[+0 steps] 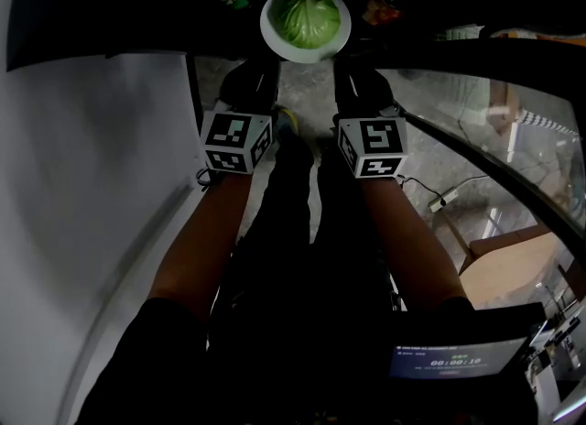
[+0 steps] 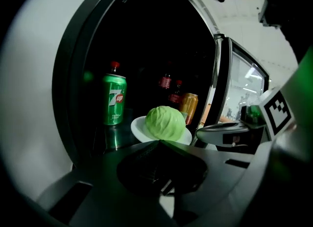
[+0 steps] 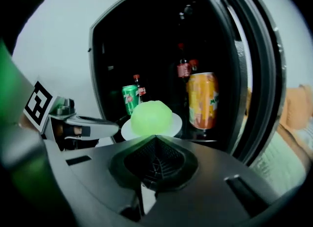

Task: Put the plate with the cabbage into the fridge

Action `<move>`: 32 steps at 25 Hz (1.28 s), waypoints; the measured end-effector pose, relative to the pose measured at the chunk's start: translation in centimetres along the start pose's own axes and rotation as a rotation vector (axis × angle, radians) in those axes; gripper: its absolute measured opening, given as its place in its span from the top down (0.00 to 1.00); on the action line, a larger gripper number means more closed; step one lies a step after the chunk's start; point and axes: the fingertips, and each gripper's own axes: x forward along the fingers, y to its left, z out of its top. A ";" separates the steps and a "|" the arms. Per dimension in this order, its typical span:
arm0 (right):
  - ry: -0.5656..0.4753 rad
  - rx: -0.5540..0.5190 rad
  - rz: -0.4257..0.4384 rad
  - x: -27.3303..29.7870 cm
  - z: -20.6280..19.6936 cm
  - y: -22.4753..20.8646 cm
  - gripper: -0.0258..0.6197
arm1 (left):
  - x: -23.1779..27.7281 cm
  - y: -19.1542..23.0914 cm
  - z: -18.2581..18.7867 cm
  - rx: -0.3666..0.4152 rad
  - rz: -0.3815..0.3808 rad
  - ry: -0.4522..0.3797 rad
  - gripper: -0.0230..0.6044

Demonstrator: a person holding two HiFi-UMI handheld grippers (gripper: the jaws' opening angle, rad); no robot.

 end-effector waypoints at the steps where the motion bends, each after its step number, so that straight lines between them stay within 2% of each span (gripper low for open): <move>1: -0.001 -0.016 0.001 0.1 0.0 0.2 0.95 | 0.1 -0.2 0.0 0.021 0.002 0.000 0.96; 12: 0.009 -0.005 0.024 1.2 -0.3 0.8 0.95 | 0.7 -0.4 -0.1 0.075 -0.005 0.012 0.96; 22: 0.007 -0.011 0.019 2.6 0.2 -0.1 0.95 | 2.2 0.1 1.0 0.072 -0.001 0.014 0.96; 32: 0.005 -0.010 0.028 4.3 1.2 -0.9 0.95 | 3.9 1.1 1.8 0.059 -0.001 0.069 0.96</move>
